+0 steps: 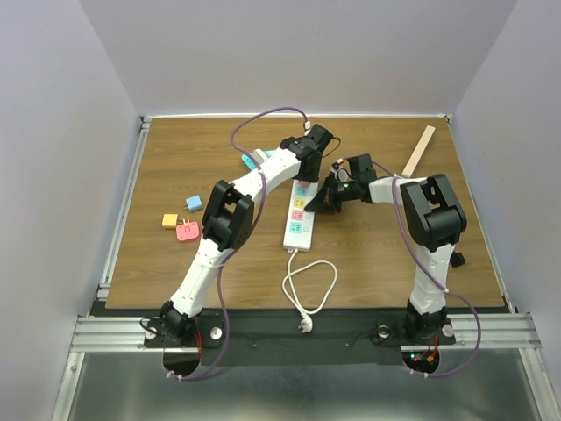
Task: Pull the plug off the socket
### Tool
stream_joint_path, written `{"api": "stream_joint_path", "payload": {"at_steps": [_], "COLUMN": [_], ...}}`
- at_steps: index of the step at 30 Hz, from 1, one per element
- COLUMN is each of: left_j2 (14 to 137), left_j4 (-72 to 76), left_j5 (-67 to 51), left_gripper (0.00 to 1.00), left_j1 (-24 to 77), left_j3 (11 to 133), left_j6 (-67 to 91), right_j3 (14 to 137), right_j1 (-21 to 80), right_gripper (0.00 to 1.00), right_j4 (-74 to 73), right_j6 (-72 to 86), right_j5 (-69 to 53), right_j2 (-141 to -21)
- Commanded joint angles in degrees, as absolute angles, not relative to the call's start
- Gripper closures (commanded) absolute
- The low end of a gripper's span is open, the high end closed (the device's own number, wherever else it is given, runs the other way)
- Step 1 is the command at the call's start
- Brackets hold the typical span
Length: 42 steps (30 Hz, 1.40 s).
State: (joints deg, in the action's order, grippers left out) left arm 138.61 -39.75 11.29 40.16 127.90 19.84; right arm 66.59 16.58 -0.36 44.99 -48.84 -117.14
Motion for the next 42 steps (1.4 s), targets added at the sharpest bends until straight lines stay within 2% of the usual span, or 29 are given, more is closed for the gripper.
{"api": "stream_joint_path", "payload": {"at_steps": [1, 9, 21, 27, 29, 33, 35, 42], "left_j2": [132.4, 129.8, 120.2, 117.8, 113.2, 103.1, 98.8, 95.5], "left_j4": [-40.3, -43.1, -39.2, -42.3, -41.6, -36.1, -33.8, -28.8], "left_j5": [13.8, 10.2, 10.6, 10.6, 11.5, 10.0, 9.7, 8.8], "left_gripper": [1.0, 1.0, 1.0, 1.0, 1.0, 1.0, 1.0, 1.0], "left_j1": [40.3, 40.3, 38.6, 36.7, 33.6, 24.9, 19.2, 9.2], "left_j3": [132.8, 132.8, 131.1, 130.4, 126.7, 111.6, 99.6, 85.3], "left_j6": [19.4, 20.4, 23.2, 23.4, 23.4, 22.7, 21.7, 18.6], "right_j3": [66.5, 66.7, 67.5, 67.5, 67.5, 68.0, 69.0, 73.5], "right_j1": [16.9, 16.9, 17.0, 16.9, 16.9, 16.9, 16.9, 17.0], "right_gripper": [1.0, 1.0, 1.0, 1.0, 1.0, 1.0, 1.0, 1.0], "right_j4": [-1.5, -2.3, -5.9, -6.6, -6.9, -8.2, -10.4, -16.1], "right_j6": [45.2, 45.5, 44.2, 43.3, 42.9, 41.6, 40.1, 35.8], "right_j5": [-44.2, -41.9, -38.1, -37.4, -37.3, -36.3, -35.7, -32.9], "right_j2": [-120.8, -122.8, -124.4, -123.9, -122.9, -120.1, -119.2, -113.6]}}
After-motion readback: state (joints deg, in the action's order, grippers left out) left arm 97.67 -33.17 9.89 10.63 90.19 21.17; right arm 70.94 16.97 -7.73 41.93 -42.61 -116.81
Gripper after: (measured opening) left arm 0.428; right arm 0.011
